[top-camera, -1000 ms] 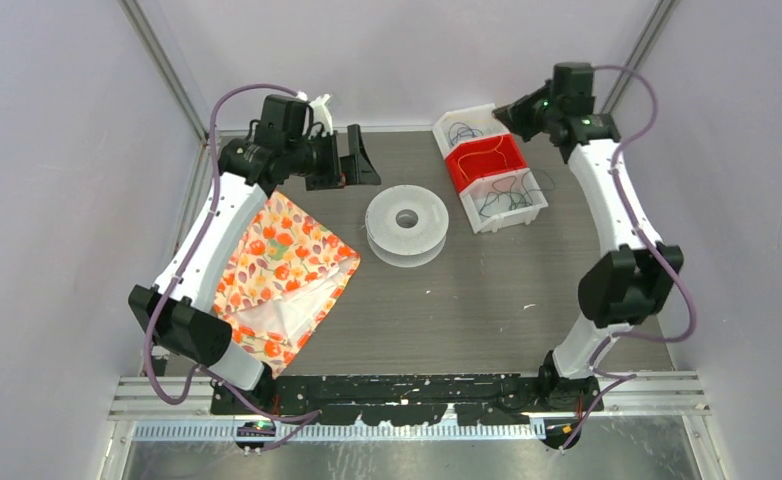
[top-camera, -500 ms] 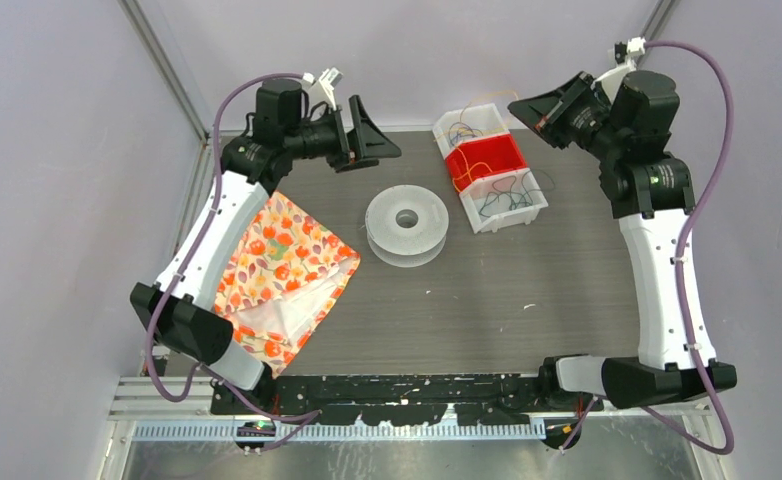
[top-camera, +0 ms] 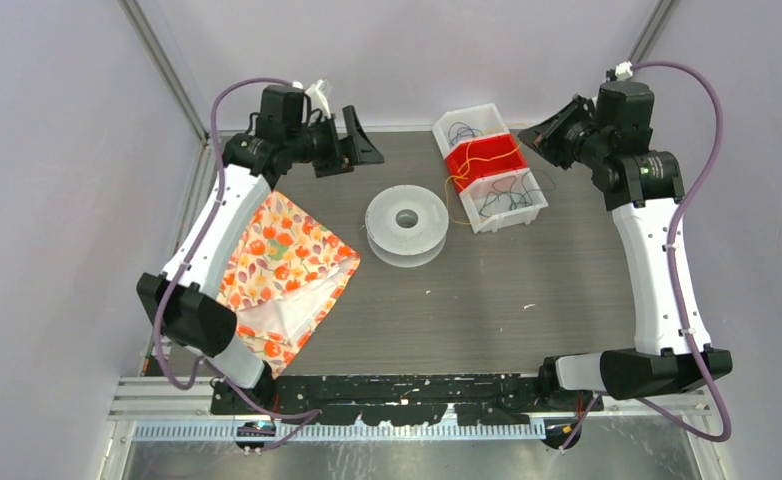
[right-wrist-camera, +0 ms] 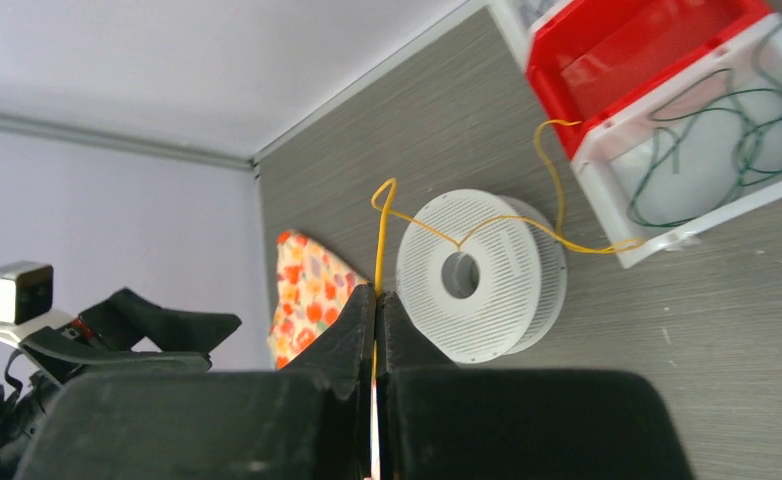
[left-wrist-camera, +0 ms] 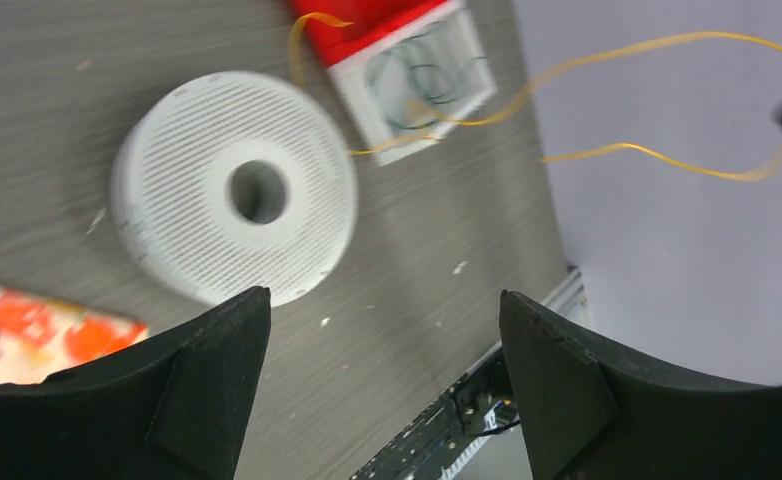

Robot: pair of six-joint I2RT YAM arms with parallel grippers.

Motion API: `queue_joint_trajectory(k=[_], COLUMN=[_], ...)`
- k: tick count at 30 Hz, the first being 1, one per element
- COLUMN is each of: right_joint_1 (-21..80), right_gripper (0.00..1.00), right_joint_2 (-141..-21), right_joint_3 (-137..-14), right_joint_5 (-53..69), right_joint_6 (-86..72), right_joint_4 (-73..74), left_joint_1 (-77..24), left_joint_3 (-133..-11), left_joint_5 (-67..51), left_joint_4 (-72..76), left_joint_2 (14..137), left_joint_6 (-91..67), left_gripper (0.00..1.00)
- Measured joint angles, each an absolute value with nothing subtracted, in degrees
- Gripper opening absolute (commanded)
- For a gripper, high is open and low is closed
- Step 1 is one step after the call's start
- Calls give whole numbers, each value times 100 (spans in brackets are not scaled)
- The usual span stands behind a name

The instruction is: Wrap the cables

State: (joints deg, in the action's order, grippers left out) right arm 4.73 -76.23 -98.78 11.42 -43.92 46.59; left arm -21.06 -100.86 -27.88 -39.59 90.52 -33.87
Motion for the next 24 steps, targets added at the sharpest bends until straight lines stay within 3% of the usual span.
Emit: queue_joint_trajectory(k=[6,12,24], right_joint_1=[473,473,473], right_gripper=[1,1,0], right_joint_2=[-7607,-7507,-7321], right_joint_3=[-9867,-9760,-9603], right_joint_5=[489,346,357], right_joint_6=[-4412,-4412,-4410], right_joint_4=[4912,4917,4943], left_joint_1=[-1625,-1597,-1608], left_joint_3=[-9251,-8169,-7791], left_joint_5=[-2399,-2777,-3347], left_joint_4=[-4283,-3900,-2469], left_joint_2=[9539,10250,11019], left_joint_6=[-3345,-3518,-3988], left_gripper=[87,83,69])
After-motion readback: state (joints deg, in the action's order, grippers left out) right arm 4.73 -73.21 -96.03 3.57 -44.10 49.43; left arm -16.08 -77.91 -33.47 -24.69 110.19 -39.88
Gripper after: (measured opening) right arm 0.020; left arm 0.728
